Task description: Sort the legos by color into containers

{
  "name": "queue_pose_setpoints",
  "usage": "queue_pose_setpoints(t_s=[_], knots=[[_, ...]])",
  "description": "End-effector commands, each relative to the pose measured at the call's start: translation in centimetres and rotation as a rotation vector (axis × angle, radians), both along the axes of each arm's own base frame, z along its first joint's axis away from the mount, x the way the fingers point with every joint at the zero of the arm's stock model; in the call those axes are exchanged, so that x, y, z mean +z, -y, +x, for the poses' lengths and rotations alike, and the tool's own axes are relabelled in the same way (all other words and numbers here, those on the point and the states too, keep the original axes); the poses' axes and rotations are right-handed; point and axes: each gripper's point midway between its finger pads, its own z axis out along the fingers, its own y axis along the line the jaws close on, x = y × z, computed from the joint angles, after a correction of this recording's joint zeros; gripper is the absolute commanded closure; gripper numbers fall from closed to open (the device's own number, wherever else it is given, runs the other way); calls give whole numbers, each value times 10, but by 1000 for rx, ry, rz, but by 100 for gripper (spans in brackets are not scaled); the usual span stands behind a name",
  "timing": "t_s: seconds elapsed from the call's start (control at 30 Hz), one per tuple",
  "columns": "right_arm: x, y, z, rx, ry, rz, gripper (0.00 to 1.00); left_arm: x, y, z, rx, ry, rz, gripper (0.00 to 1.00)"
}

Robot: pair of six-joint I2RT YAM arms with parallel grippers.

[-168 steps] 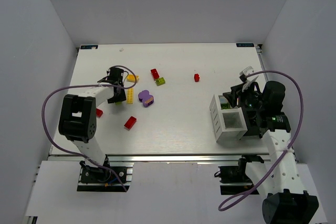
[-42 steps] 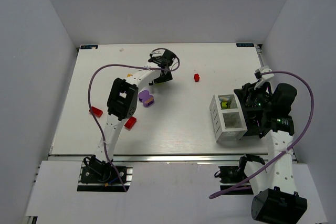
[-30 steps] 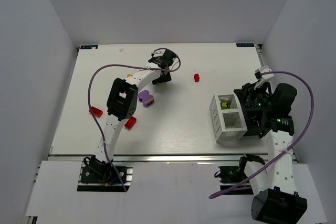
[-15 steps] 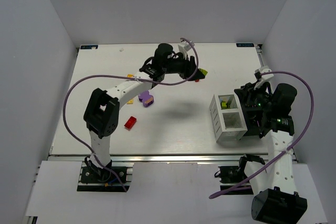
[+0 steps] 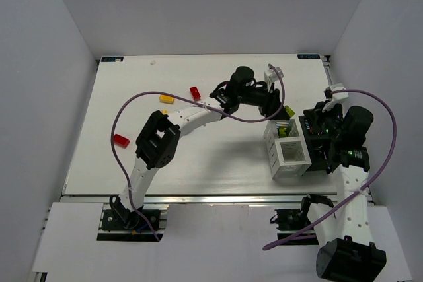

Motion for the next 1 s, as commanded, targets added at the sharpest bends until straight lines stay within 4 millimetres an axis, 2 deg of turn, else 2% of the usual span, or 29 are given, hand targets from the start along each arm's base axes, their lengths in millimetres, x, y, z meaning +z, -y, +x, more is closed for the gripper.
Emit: queue_pose_setpoints(t_s=[0.0, 0.2, 0.3, 0.33, 0.43, 0.47, 0.53, 0.8, 0.97], knots=[[12, 11, 5, -65, 50, -11, 100, 36, 11, -6, -32, 69, -60, 95], [13, 16, 6, -100, 56, -11, 100, 14, 23, -12, -21, 57, 0, 88], [17, 20, 6, -130, 65, -11, 100, 5, 25, -15, -19, 48, 27, 80], [17, 21, 6, -138, 67, -11, 100, 3, 25, -13, -15, 55, 34, 75], [16, 23, 7, -149, 66, -13, 100, -7, 26, -16, -7, 44, 72, 68], [17, 23, 7, -148, 67, -11, 100, -7, 26, -15, -2, 44, 76, 63], [17, 23, 7, -148, 66, -11, 100, -13, 26, -14, 0, 37, 89, 62], [15, 22, 7, -141, 64, -12, 100, -8, 27, -13, 6, 37, 91, 38], [14, 20, 7, -126, 62, -9, 100, -6, 29, -14, -7, 23, 93, 30]])
